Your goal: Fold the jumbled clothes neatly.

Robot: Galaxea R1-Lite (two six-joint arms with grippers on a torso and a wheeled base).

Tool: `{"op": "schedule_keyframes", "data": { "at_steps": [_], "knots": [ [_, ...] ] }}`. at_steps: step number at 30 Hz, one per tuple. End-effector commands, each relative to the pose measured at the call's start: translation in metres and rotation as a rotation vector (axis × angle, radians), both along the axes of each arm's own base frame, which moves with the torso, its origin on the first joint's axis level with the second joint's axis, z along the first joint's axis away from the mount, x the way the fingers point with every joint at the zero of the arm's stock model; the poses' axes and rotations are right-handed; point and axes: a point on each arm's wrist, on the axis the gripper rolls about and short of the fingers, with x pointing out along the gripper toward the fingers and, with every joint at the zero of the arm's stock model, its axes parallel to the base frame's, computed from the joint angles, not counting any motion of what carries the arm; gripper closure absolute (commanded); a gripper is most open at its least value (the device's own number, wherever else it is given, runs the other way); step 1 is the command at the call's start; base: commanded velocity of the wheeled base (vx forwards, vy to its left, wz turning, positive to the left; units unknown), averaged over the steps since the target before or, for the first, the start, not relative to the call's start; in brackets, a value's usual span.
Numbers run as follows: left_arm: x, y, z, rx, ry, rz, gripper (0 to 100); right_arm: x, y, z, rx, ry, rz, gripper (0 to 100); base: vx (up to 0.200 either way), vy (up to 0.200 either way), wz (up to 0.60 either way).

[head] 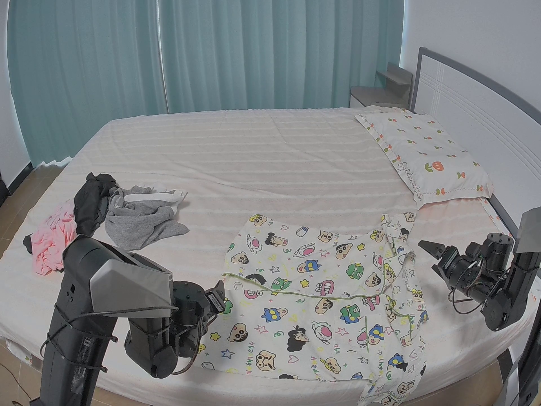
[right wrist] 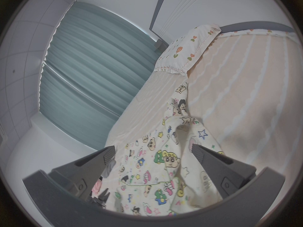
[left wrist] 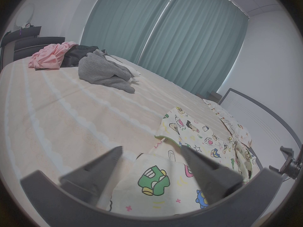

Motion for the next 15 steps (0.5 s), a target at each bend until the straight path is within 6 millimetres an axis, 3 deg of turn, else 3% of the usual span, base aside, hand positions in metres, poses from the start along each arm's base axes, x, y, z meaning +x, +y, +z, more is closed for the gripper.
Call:
{"op": "schedule_keyframes", "data": {
  "at_steps": [1, 7, 15],
  "knots": [
    [0.002, 0.006, 0.003, -0.034, -0.010, 0.025, 0, 0.004, -0.009, -0.026, -0.038, 0.059, -0.008, 0, 0.000, 0.000, 0.00],
    [-0.010, 0.010, 0.013, -0.138, 0.030, -0.035, 0, 0.022, -0.012, -0.066, -0.101, 0.105, 0.019, 0, 0.000, 0.000, 0.00],
    [-0.013, 0.018, 0.022, -0.258, 0.057, -0.069, 0, 0.036, -0.011, -0.081, -0.144, 0.092, 0.042, 0, 0.000, 0.000, 0.00]
  ]
}}
